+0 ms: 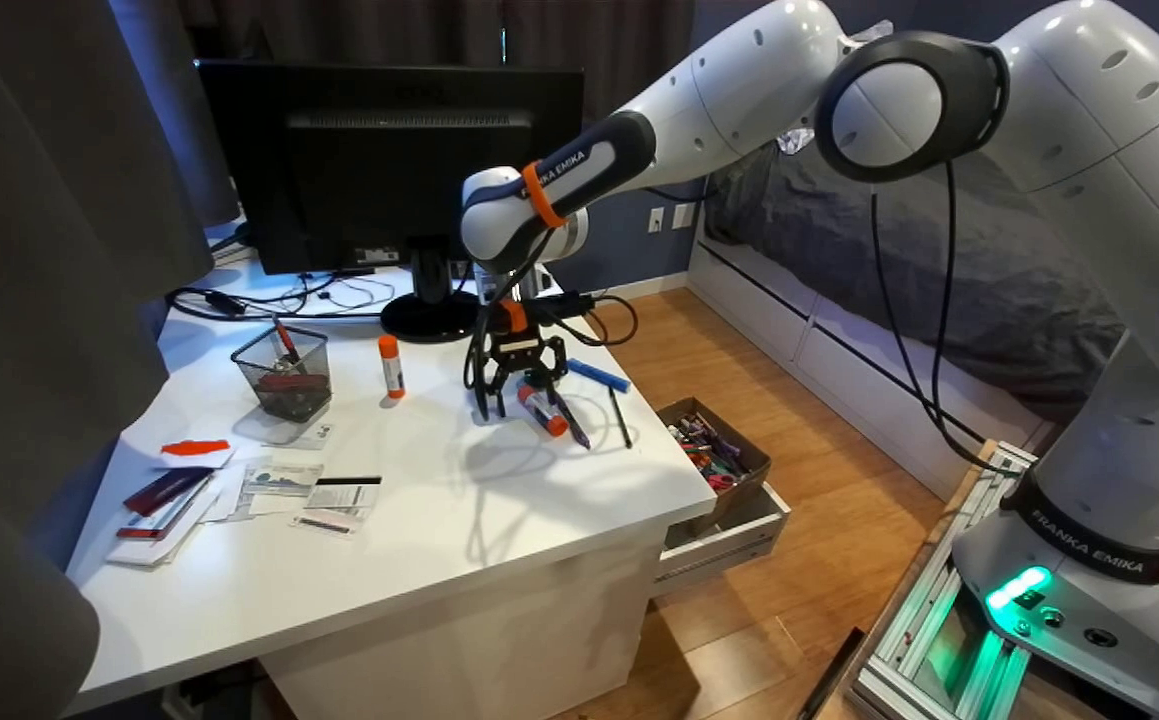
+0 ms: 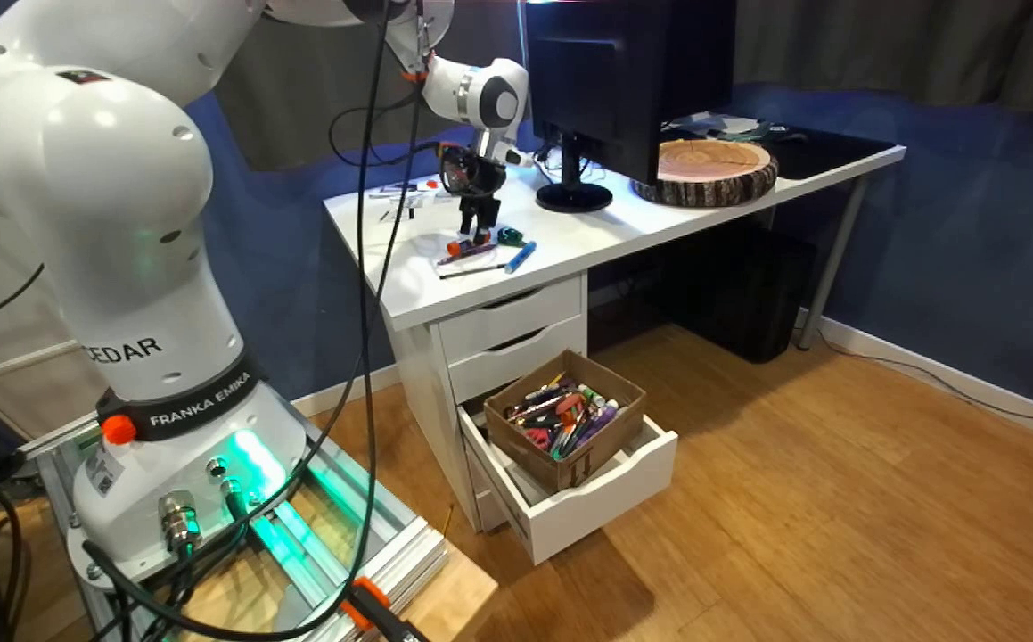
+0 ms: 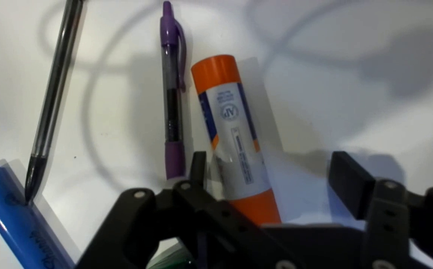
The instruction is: Flip the stick of glue on the right over
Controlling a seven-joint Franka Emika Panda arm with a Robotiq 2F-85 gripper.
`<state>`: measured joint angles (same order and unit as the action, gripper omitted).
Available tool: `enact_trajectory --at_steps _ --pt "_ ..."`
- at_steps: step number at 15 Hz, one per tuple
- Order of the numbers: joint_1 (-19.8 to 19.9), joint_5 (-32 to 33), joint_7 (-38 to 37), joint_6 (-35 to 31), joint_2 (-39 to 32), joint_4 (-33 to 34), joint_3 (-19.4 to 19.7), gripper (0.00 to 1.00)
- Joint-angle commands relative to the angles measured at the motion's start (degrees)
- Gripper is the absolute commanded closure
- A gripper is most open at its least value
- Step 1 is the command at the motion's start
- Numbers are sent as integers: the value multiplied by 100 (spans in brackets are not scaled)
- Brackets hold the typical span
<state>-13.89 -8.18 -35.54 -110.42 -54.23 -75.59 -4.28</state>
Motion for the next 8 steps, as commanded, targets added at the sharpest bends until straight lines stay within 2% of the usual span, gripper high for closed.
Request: enact_trajectory --at_steps 1,2,3,8 --pt "37 -183 111 282 -253 409 -22 34" --pt "34 -185 100 304 -282 451 -17 36" --pt "37 -198 102 319 -293 477 -22 49" --pt "-63 -145 45 136 -149 377 25 85"
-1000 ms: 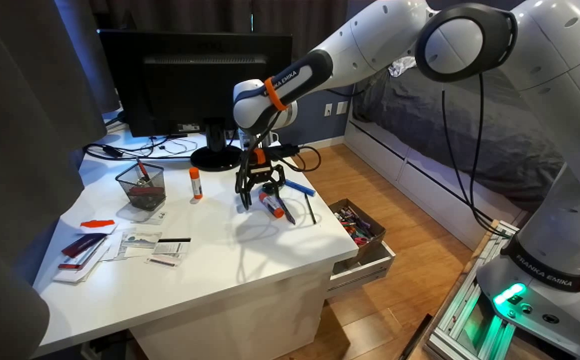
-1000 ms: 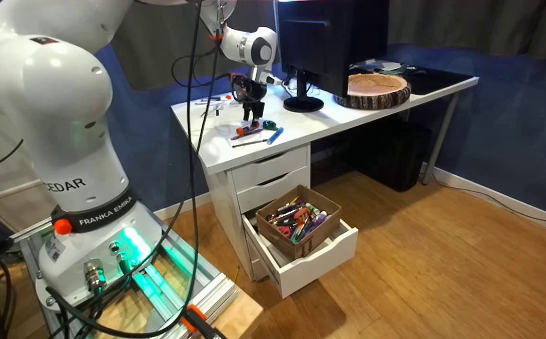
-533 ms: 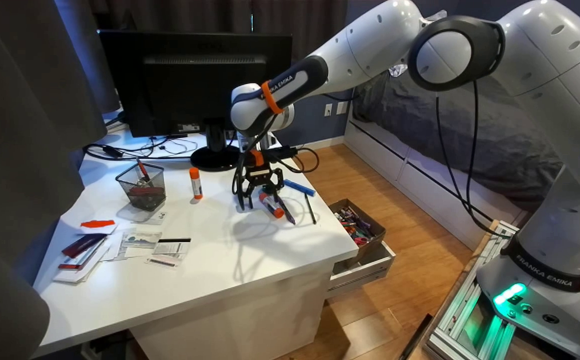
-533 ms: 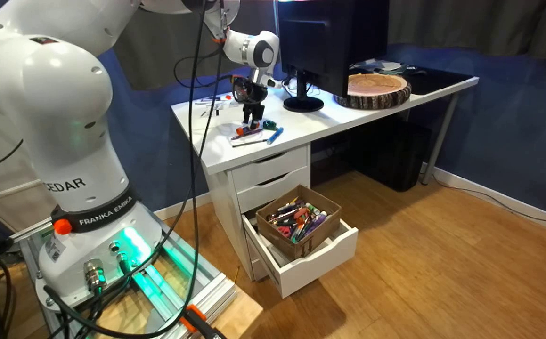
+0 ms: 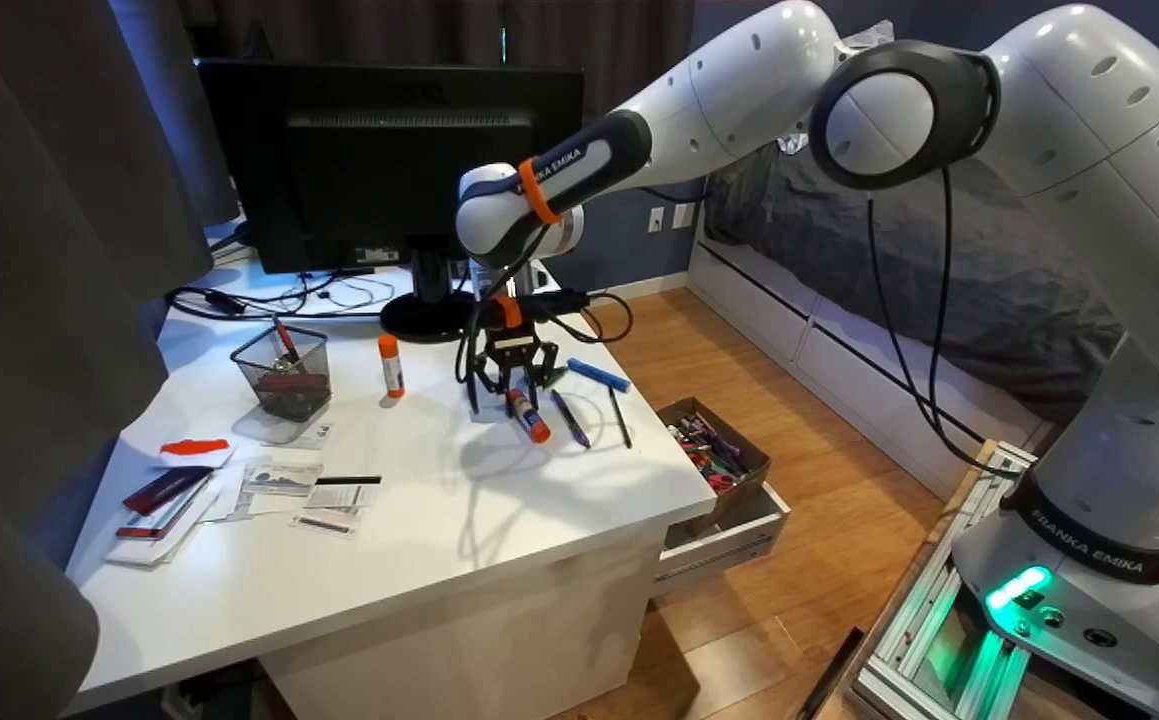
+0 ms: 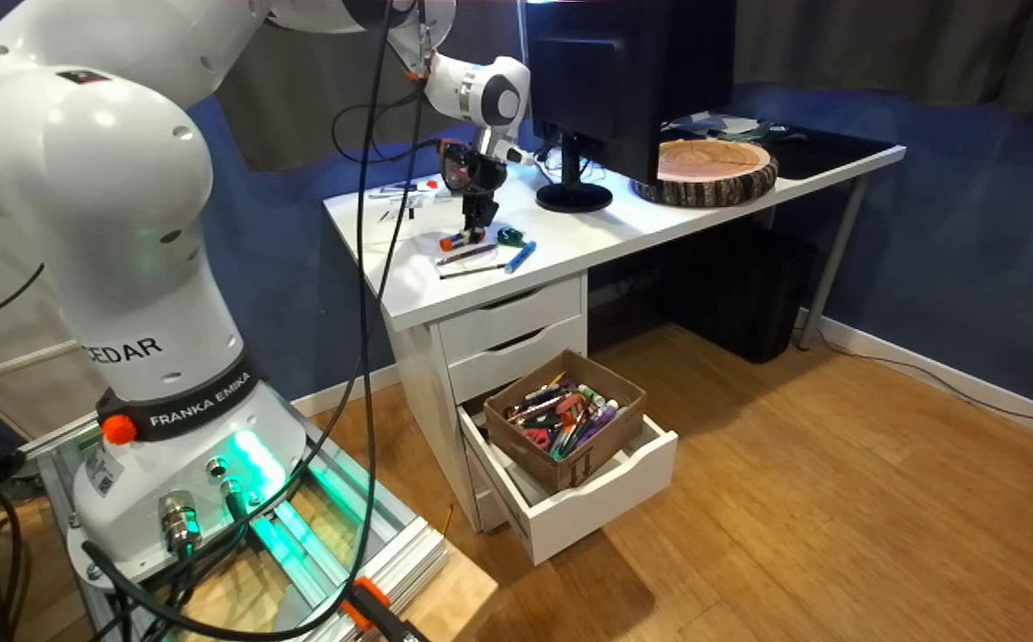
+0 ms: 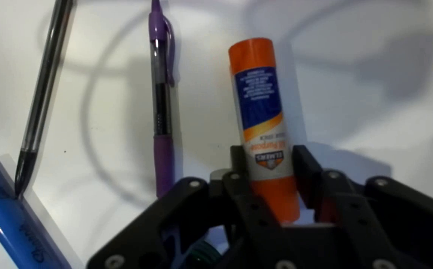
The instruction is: Flip the stick of glue on the right over
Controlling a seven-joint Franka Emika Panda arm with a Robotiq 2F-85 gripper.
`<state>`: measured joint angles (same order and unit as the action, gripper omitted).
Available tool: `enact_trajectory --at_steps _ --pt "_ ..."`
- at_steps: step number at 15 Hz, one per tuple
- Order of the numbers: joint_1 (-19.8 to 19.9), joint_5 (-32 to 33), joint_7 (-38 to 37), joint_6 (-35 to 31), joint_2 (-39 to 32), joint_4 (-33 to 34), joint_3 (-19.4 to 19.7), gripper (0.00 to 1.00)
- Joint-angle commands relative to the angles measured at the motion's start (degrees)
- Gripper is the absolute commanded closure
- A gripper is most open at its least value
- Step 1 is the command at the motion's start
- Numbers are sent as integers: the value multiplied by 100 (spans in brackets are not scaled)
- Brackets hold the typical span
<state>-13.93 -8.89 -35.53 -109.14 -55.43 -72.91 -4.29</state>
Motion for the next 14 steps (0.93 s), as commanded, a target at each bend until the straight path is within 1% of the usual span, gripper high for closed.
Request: enact_trajectory --at_steps 1,2,4,7,9,11,14 --pt "-105 -40 23 -74 40 29 40 93" --pt "-186 34 -27 -210 132 -91 82 93" --pt "-370 163 -122 -753 411 -485 160 92" --pt "-786 470 -331 -1926 1066 -1409 309 92" --pt "-1105 764 -664 -2588 1422 -1867 465 92" --pt "-1466 1206 -1092 -3171 1808 -2362 674 92" --pt "-2047 2058 -2049 -3961 2388 -3131 1138 92"
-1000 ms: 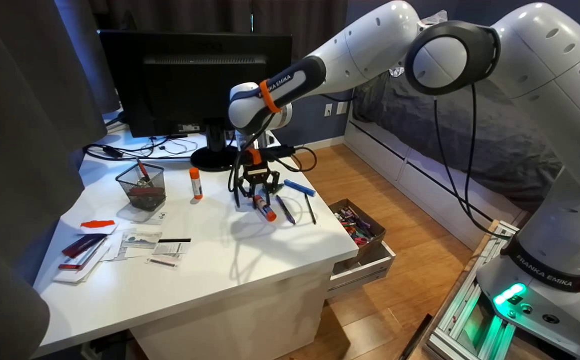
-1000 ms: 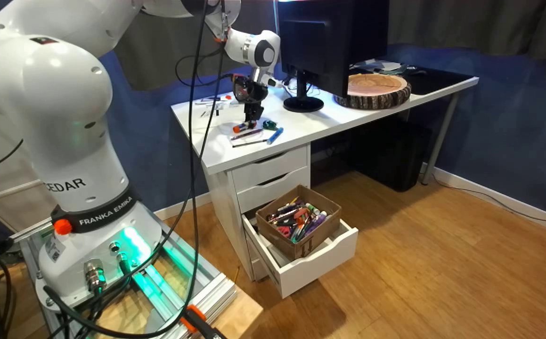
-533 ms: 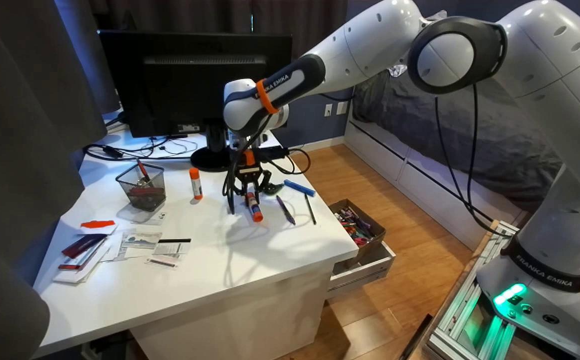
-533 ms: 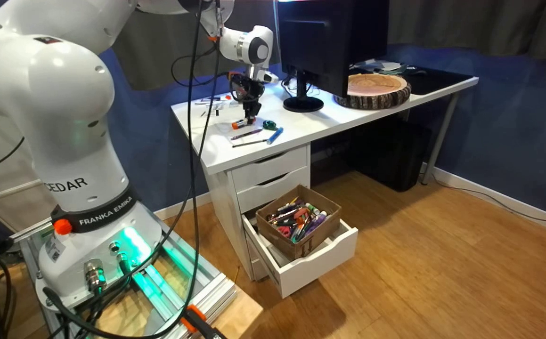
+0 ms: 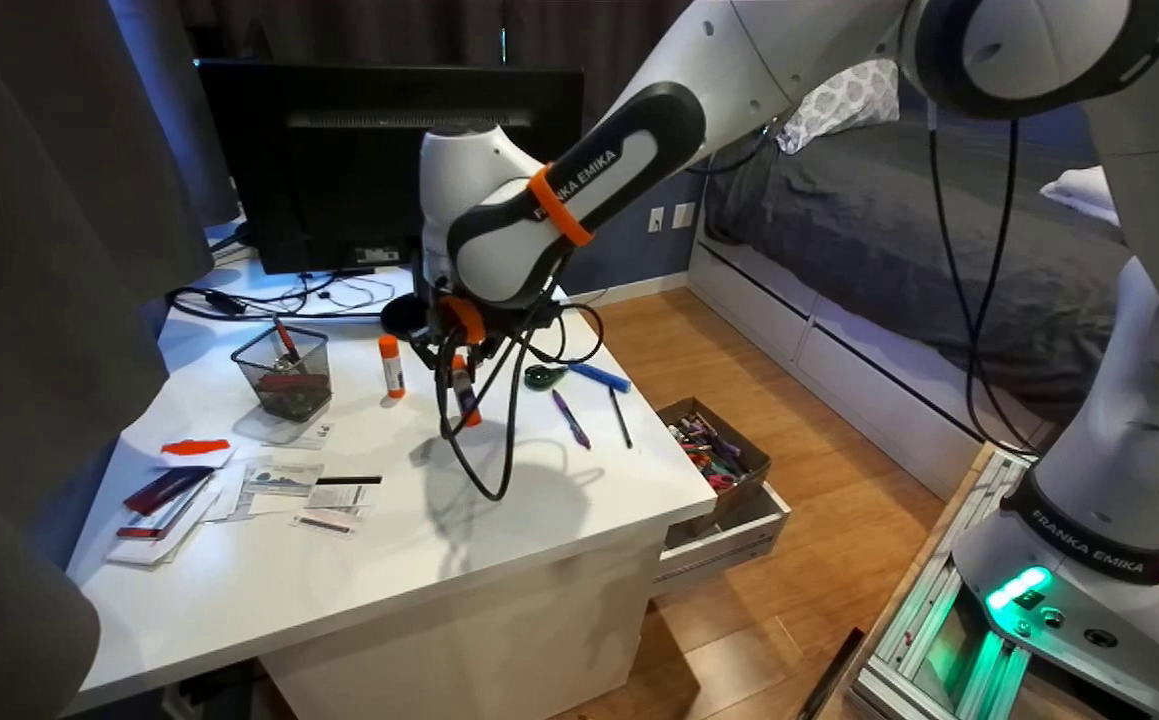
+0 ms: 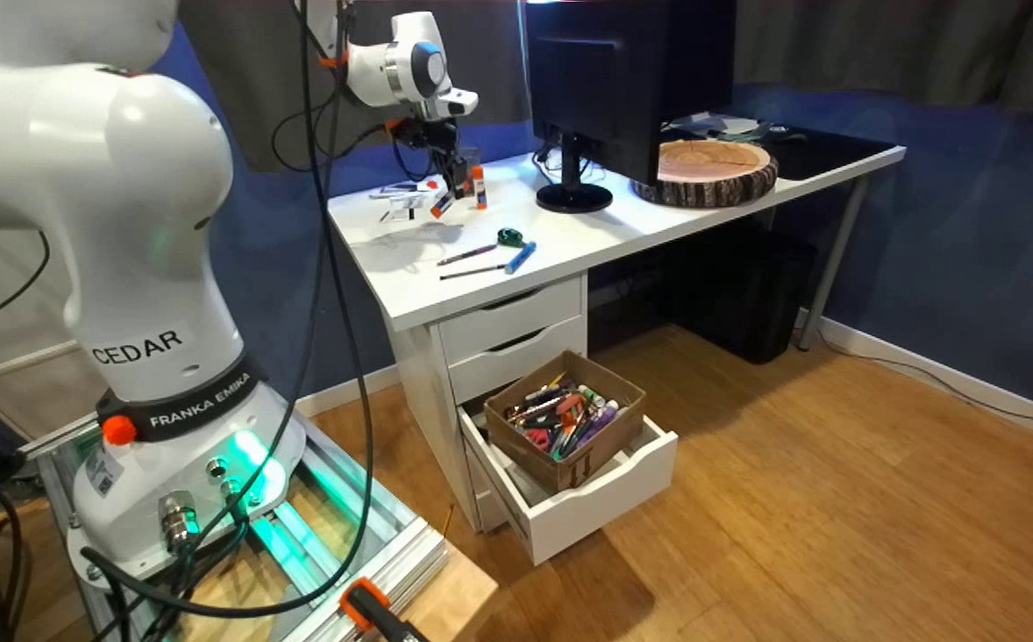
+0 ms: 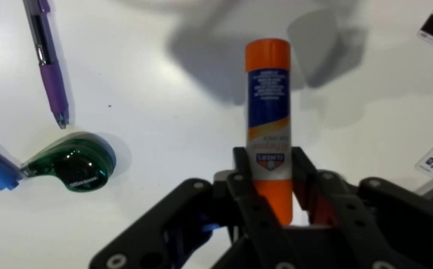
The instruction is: Flip the stick of glue on the right over
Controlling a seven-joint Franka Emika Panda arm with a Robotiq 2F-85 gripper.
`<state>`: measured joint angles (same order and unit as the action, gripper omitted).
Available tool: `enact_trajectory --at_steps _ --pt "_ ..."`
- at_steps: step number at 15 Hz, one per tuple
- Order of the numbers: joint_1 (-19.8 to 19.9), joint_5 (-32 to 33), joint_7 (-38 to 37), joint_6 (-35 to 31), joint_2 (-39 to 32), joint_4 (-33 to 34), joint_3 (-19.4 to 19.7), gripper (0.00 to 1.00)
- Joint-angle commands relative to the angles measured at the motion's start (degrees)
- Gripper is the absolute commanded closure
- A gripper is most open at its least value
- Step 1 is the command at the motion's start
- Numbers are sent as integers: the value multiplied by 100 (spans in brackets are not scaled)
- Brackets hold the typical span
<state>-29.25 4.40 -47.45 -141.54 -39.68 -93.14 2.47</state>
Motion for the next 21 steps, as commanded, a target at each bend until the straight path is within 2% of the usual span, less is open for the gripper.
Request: enact_trajectory --at_steps 1,3,5,9,10,12,15,16,18,21 --pt "-740 1111 -1260 -920 996 -1374 685 92" --pt "-1276 2044 -2164 -1258 1346 -1892 1220 92" --pt "-2076 2935 -2997 -1375 1506 -2160 2063 92" --pt "-3698 4473 -4674 -1170 1439 -2332 3805 92" --pt "-2572 4286 -4175 -1011 1479 -2057 2616 69" --pt "-3052 4616 -4603 -986 1510 -2156 3096 69" --pt "-3133 4646 -4665 -981 1513 -2173 3181 69" --pt "-3140 4744 -4710 -1009 1400 -2086 3241 92" --pt "-2853 5141 -4825 -935 1182 -1861 2997 92" --pt "-2228 6243 -5298 -1078 872 -1435 2483 92"
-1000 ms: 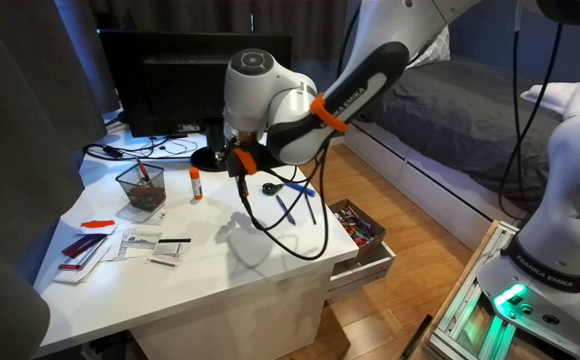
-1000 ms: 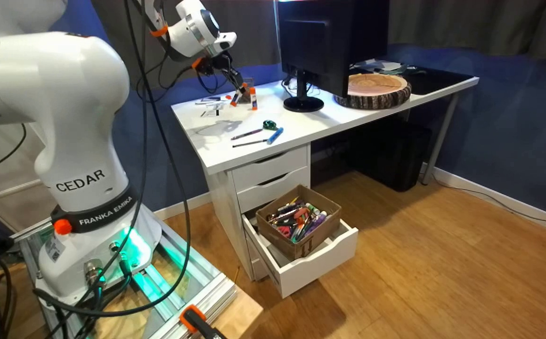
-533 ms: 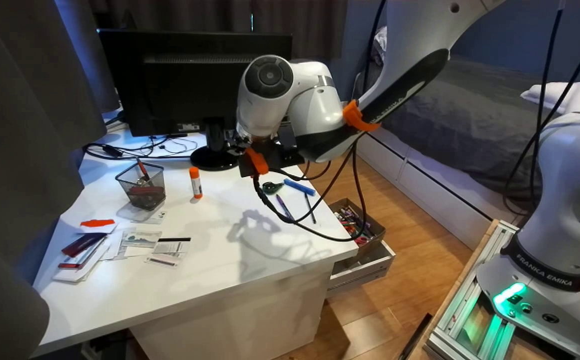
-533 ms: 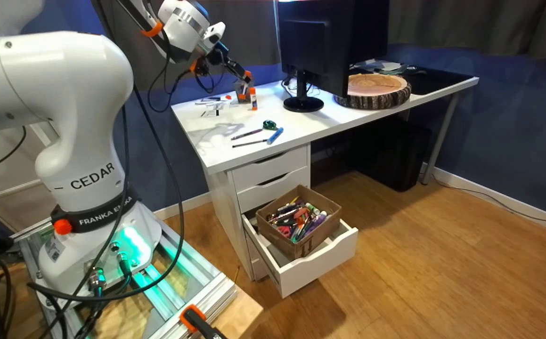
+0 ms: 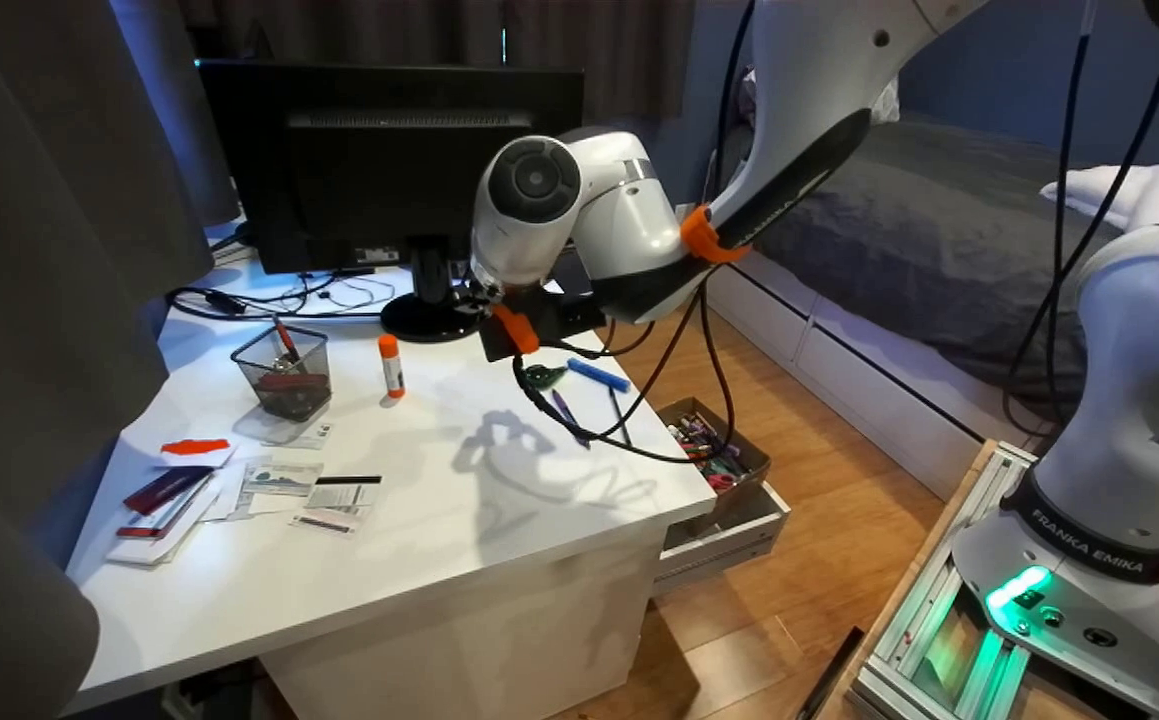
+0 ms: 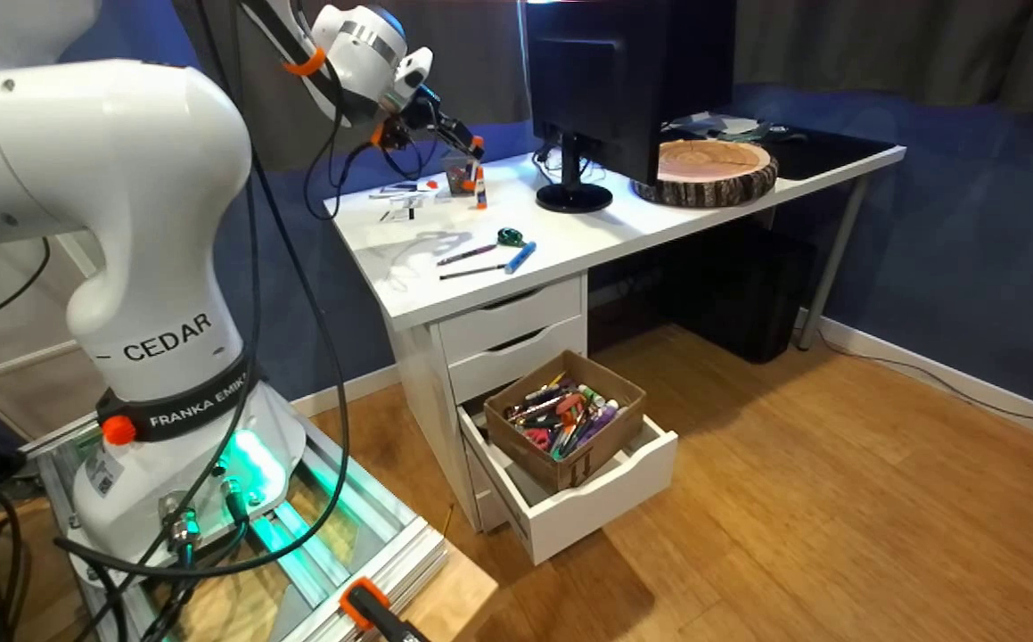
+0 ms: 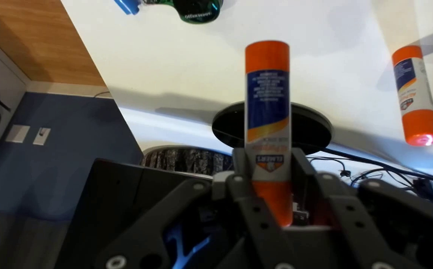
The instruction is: Flip the stick of glue on the right over
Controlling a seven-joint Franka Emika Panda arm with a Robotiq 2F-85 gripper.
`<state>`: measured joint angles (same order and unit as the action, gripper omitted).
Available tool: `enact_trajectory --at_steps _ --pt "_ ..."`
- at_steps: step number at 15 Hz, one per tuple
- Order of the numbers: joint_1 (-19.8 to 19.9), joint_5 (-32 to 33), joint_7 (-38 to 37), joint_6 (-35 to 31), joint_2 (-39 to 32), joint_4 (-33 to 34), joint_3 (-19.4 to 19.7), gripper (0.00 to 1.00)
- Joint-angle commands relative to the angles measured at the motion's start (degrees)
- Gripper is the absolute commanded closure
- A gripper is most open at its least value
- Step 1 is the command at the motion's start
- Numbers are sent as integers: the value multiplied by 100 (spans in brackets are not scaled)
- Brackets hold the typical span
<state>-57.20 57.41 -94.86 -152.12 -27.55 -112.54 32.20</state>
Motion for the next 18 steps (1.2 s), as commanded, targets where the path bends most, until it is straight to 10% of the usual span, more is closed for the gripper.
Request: enact_trajectory --at_steps 1,3,4,18 --pt "809 1295 -713 17 -396 632 -735 92" --pt "1274 2020 -1025 -22 -561 924 -1198 92" --pt "828 2018 -1060 -426 -800 1037 -646 92" --pt "1036 4602 -2915 -1020 -2105 2590 -654 92"
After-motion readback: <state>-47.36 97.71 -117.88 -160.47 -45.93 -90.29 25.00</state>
